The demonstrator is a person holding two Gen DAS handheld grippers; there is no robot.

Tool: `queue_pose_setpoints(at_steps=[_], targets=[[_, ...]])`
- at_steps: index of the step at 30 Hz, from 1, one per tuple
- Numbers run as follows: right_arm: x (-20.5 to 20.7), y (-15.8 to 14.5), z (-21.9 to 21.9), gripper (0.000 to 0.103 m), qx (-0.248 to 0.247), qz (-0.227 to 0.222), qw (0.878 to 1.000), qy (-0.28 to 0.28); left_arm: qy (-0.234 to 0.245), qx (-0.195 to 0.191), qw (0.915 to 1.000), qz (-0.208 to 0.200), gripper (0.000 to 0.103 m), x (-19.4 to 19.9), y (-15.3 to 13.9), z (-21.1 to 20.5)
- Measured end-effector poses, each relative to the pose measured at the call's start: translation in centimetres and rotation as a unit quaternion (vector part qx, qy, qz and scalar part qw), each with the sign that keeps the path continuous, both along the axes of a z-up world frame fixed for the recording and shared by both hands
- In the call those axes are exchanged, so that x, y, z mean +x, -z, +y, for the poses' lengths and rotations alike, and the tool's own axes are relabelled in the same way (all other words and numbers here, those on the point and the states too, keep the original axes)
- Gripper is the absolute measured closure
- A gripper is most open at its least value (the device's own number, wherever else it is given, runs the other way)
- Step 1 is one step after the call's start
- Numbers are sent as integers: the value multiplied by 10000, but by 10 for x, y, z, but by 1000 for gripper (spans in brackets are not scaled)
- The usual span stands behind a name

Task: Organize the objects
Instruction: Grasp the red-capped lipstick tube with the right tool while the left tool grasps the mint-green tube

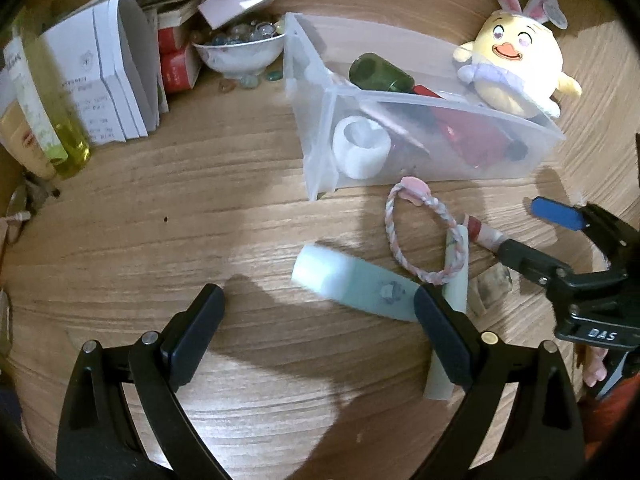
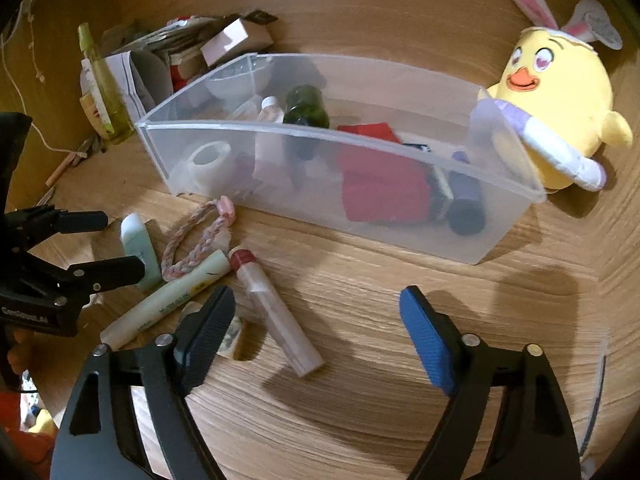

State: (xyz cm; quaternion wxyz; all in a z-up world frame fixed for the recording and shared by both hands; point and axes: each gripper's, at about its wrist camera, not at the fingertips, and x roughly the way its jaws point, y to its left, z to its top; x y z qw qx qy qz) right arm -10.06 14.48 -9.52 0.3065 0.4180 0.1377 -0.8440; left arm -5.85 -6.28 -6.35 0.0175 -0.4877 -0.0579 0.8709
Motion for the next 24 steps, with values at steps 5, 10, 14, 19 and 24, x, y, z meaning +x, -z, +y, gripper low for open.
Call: queue_pose_setpoints(at_steps=[5,10,14,19,24], targets=[[-3,3,-6,43,63,-104,9999,-78,92,-45,9999,14,6,2,0,4],[-4,5,-10,61,115,-135,9997,-167,267,-102,9996,-36,6,-2,1,13],[-4,4,-10,71,170,-74,9997,-142,357,-282,9989,-71,6,-7,3,19],[-4,2,-8,89,146,-51,9998,-149,343,-239,9991,51,6,-11,4,20],[3,2,-6,89,127,15,9996,-239,368,-293,9987,181,28,-7,0,22]])
